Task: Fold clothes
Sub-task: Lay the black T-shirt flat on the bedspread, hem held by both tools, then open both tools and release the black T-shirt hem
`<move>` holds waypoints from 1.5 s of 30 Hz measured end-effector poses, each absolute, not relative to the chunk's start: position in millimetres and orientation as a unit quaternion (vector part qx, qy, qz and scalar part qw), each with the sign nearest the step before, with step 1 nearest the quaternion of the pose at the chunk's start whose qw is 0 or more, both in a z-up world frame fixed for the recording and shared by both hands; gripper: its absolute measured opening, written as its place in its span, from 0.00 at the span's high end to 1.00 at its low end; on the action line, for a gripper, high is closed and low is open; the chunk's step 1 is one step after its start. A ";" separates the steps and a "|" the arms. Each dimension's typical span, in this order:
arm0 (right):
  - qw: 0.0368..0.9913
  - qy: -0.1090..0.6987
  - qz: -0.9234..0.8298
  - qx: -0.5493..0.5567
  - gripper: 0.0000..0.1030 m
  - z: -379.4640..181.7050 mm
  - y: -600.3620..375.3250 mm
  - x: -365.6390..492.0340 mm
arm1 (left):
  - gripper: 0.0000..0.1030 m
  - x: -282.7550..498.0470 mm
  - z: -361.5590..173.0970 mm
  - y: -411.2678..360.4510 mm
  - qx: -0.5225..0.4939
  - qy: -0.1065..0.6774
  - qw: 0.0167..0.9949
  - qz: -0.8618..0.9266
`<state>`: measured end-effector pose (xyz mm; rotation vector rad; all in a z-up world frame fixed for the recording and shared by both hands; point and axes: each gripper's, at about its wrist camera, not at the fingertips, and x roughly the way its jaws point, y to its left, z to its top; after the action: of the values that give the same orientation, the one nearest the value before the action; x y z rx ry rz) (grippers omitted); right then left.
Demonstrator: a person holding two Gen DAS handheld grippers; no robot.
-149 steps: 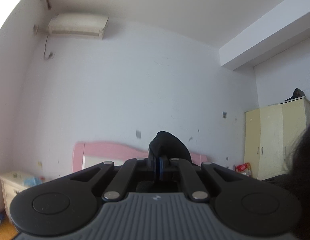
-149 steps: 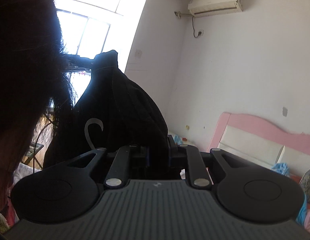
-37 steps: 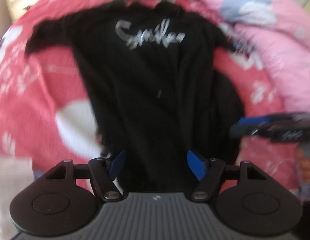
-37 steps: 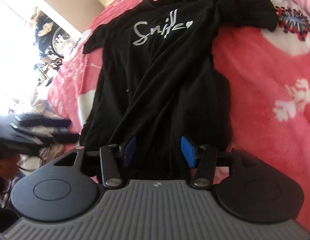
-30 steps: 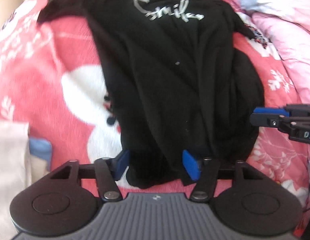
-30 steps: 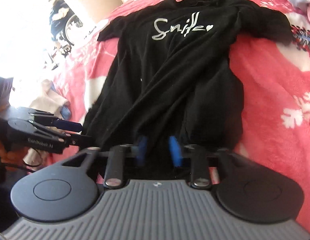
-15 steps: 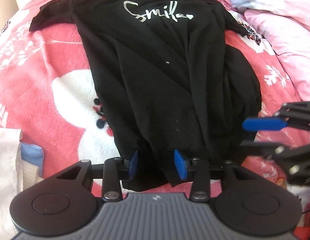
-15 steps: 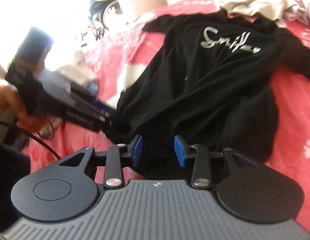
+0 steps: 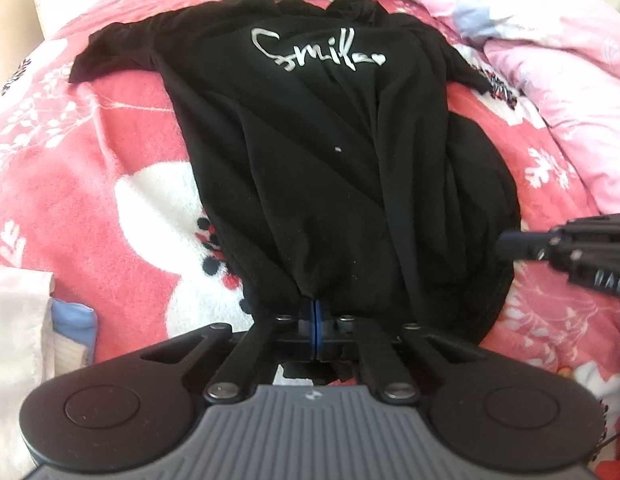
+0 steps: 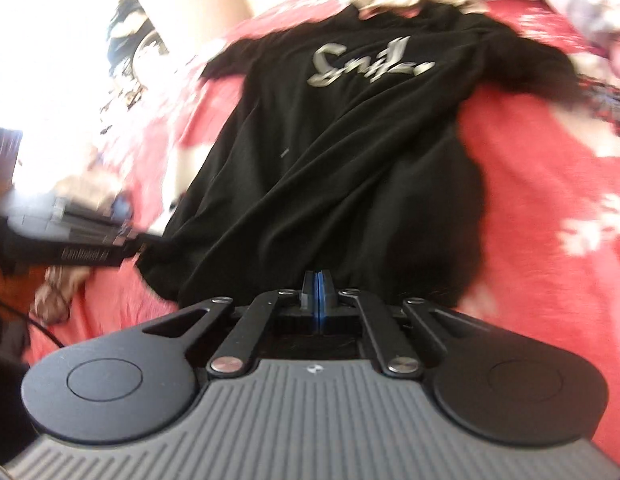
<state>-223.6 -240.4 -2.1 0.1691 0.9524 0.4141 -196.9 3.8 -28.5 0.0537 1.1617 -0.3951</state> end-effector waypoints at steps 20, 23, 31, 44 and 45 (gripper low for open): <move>0.889 0.421 0.142 0.110 0.96 7.5 -296.7 -231.3 | 0.99 -199.3 -33.0 7.6 0.036 0.559 0.810 -0.173; 0.889 0.403 0.192 0.100 0.68 10.0 -281.1 -231.5 | 0.99 -200.4 -31.9 3.2 0.043 0.559 0.810 -0.170; 0.859 0.439 0.263 -0.007 0.61 -21.6 -237.1 -228.5 | 0.99 -208.3 -16.9 7.9 0.036 0.534 0.826 -0.174; 0.896 0.442 0.048 -0.003 1.00 -3.6 -307.2 -209.0 | 0.99 -190.6 3.0 56.7 0.032 0.500 0.853 -0.146; 0.897 0.438 0.055 0.004 1.00 -3.3 -309.4 -208.9 | 0.98 -186.0 1.5 62.6 0.033 0.500 0.855 -0.137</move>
<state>-208.9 -309.4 -3.3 0.0091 0.9081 0.1139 -186.0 62.6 1.5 0.0688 1.0510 -0.2875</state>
